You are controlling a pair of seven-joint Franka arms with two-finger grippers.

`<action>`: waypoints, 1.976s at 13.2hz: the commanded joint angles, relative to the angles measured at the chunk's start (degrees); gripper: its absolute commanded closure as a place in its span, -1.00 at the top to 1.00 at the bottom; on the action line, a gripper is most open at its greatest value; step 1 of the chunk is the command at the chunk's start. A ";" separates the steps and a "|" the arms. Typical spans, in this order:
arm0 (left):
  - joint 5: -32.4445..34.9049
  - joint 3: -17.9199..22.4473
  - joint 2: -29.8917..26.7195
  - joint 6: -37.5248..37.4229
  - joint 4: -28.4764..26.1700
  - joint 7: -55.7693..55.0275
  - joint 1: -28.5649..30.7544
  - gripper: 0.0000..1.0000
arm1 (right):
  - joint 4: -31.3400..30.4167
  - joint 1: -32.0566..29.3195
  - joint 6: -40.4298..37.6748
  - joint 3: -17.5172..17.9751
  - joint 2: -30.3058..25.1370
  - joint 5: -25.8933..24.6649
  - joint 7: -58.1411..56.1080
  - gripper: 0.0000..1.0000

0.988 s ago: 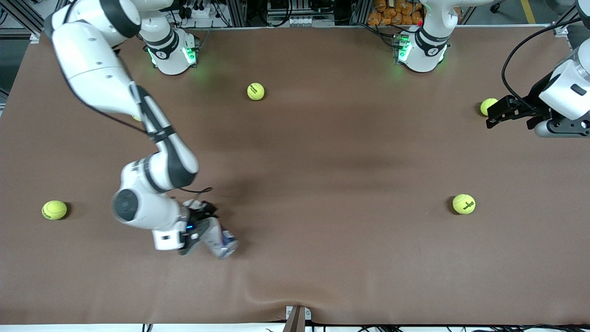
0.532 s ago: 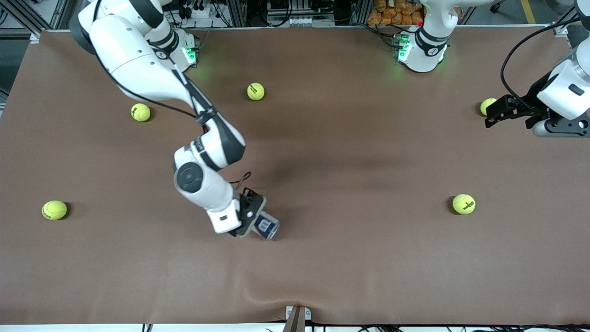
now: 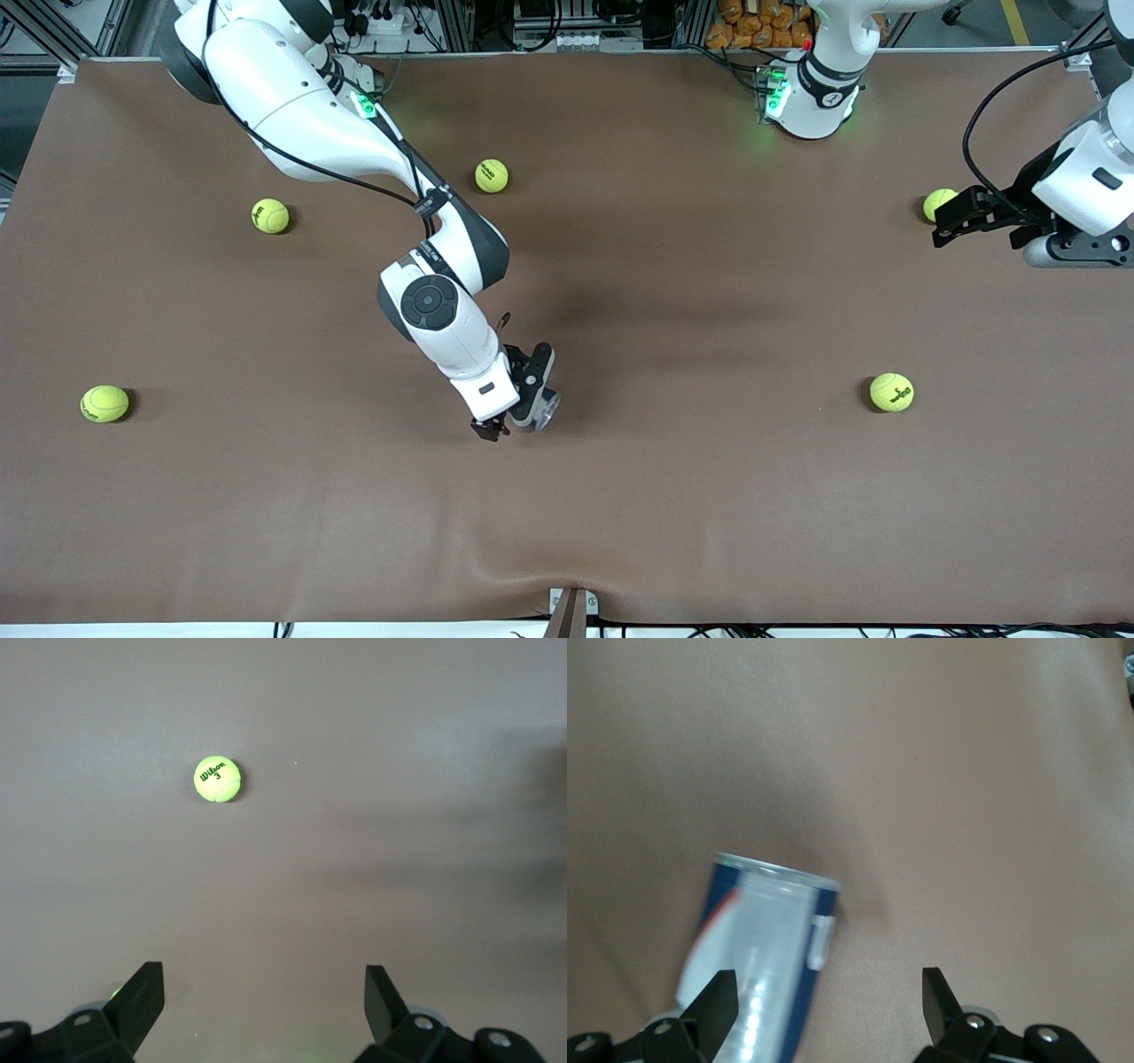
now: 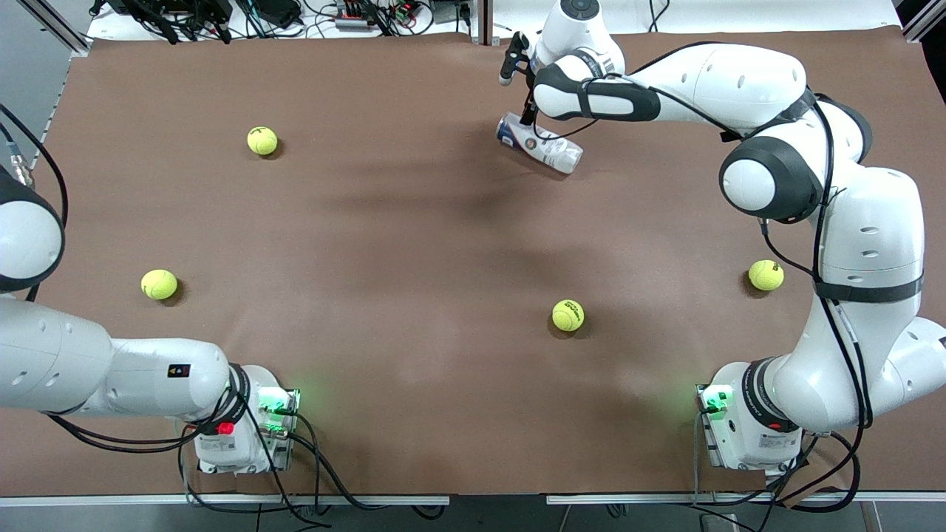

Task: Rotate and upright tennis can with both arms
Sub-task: 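Lay the can down and open the right gripper while the left gripper advances, then withdraw the right gripper while the left gripper approaches the can's end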

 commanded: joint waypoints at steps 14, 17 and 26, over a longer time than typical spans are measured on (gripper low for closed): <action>-26.75 -0.12 9.07 -1.91 1.18 4.26 0.69 1.00 | -1.22 -12.59 -12.64 0.59 -8.74 0.39 31.83 1.00; -30.80 -0.12 13.63 -2.09 1.09 13.28 1.38 1.00 | -1.22 -18.92 -20.97 0.59 -12.78 7.91 31.57 1.00; -44.51 -0.83 23.13 -5.26 1.18 19.47 -0.97 1.00 | -1.92 -22.39 -43.29 -12.21 -28.16 10.32 30.86 1.00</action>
